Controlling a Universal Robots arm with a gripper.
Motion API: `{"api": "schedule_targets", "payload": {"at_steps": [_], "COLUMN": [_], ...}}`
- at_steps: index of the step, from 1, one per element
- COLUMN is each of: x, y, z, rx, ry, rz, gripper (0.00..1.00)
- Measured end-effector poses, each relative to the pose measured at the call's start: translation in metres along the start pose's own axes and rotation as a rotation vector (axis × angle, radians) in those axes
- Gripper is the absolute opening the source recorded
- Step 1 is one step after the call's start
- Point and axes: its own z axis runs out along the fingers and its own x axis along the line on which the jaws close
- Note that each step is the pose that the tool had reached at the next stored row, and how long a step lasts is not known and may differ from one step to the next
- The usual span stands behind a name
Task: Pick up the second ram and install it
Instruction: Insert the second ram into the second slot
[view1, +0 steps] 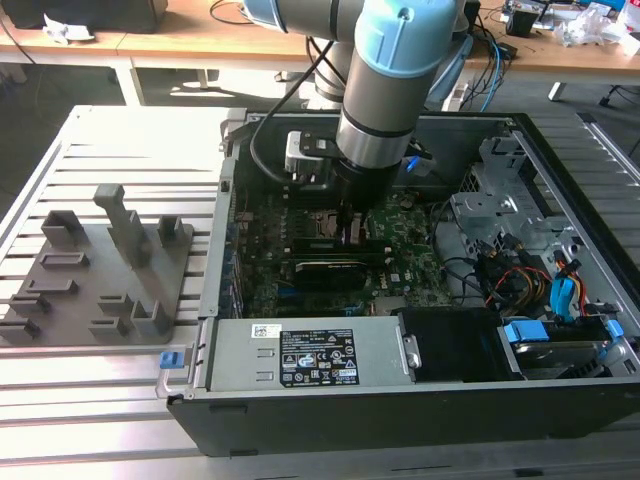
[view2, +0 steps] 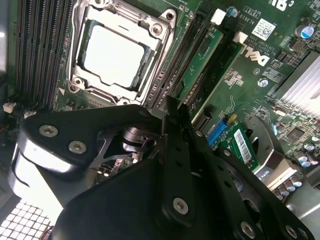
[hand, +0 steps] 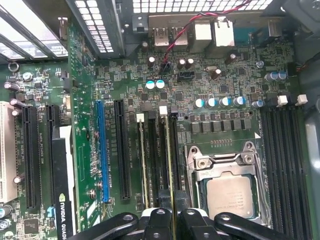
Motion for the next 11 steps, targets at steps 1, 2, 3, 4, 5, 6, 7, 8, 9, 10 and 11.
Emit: {"api": "schedule_targets", "payload": {"at_steps": [1, 2, 3, 4, 5, 6, 7, 8, 9, 10, 11], "x": [0.0003, 0.0004, 0.0005, 0.0005, 0.0006, 0.0006, 0.0006, 0.0007, 0.0007, 0.0008, 0.0009], "y": [0.0, 0.0, -0.0001, -0.0001, -0.0001, -0.0002, -0.0002, -0.0003, -0.0003, -0.0004, -0.0005], "z": [0.0, 0.0001, 0.0002, 0.0002, 0.0006, 0.0013, 0.0023, 0.0028, 0.0033, 0.0042, 0.0061], "rx": [0.0, -0.0001, -0.0001, -0.0001, -0.0001, -0.0001, -0.0001, -0.0001, -0.0001, -0.0001, -0.0001], "ry": [0.0001, 0.0001, 0.0001, 0.0002, 0.0002, 0.0, 0.0002, 0.0003, 0.0002, 0.0003, 0.0004], "rz": [0.0, -0.001, -0.001, -0.001, -0.001, -0.001, -0.001, -0.001, -0.001, -0.001, -0.001], "gripper": [0.14, 0.14, 0.14, 0.14, 0.14, 0.14, 0.14, 0.14, 0.14, 0.14, 0.14]}}
